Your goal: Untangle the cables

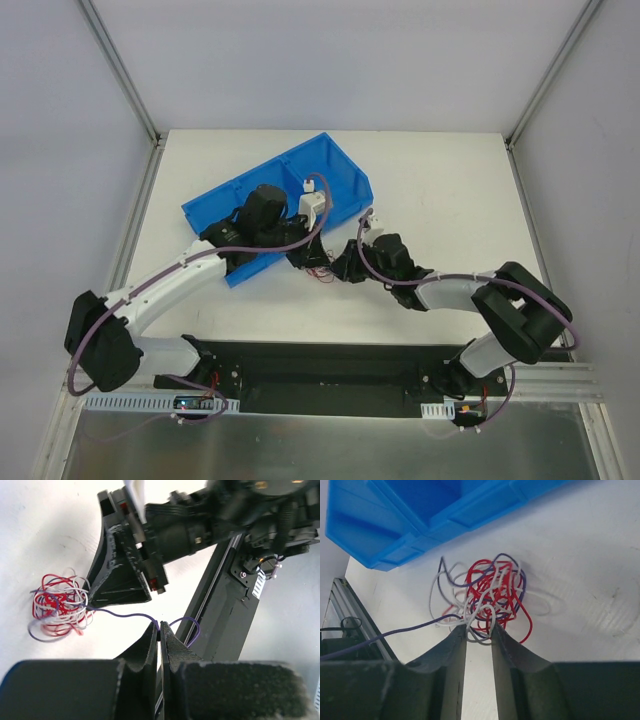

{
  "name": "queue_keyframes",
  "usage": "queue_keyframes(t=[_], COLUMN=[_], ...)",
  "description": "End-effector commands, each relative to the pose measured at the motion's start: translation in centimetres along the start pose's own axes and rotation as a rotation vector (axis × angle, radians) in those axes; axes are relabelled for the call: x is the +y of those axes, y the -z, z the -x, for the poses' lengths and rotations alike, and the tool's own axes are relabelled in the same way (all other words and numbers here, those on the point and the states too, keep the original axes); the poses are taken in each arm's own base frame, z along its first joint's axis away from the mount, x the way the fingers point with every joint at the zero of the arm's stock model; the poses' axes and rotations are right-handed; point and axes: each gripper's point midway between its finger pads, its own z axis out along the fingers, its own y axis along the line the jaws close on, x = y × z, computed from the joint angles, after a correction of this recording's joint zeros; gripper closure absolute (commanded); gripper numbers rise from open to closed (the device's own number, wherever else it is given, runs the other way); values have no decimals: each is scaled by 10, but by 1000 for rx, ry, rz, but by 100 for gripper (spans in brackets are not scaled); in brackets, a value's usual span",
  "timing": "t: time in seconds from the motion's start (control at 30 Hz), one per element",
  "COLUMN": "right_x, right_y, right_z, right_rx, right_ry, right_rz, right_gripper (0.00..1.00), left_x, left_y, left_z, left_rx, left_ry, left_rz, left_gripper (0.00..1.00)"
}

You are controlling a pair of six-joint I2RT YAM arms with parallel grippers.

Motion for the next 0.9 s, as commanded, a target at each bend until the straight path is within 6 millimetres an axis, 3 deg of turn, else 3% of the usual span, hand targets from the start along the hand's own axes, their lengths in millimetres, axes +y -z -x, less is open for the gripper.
queue_keyframes(t=[0.0,0.13,0.43,0.67,0.87], right_x=[2,-7,-13,-15,-18], right_y=[-11,-13,-17,-17,-17], right_z=[-1,-4,-8,-7,-8], right_rx=[39,54,77,74,77], right_ry=[0,-8,-24,-28,-34], right_rz=[-21,-88,-128,-142,-157], right_gripper=[75,76,80,86,91], left_x=[-25,-47,-140,-198,-237], left_y=[31,64,147,234,304], left_z=[35,63,155,236,282], left_rx=[-191,-335,-614,-890,-1092], left_ry=[-201,-255,-290,-365,-434], left_rz=[-21,-3,-135,-131,-104], left_gripper=[100,100,100,100,100])
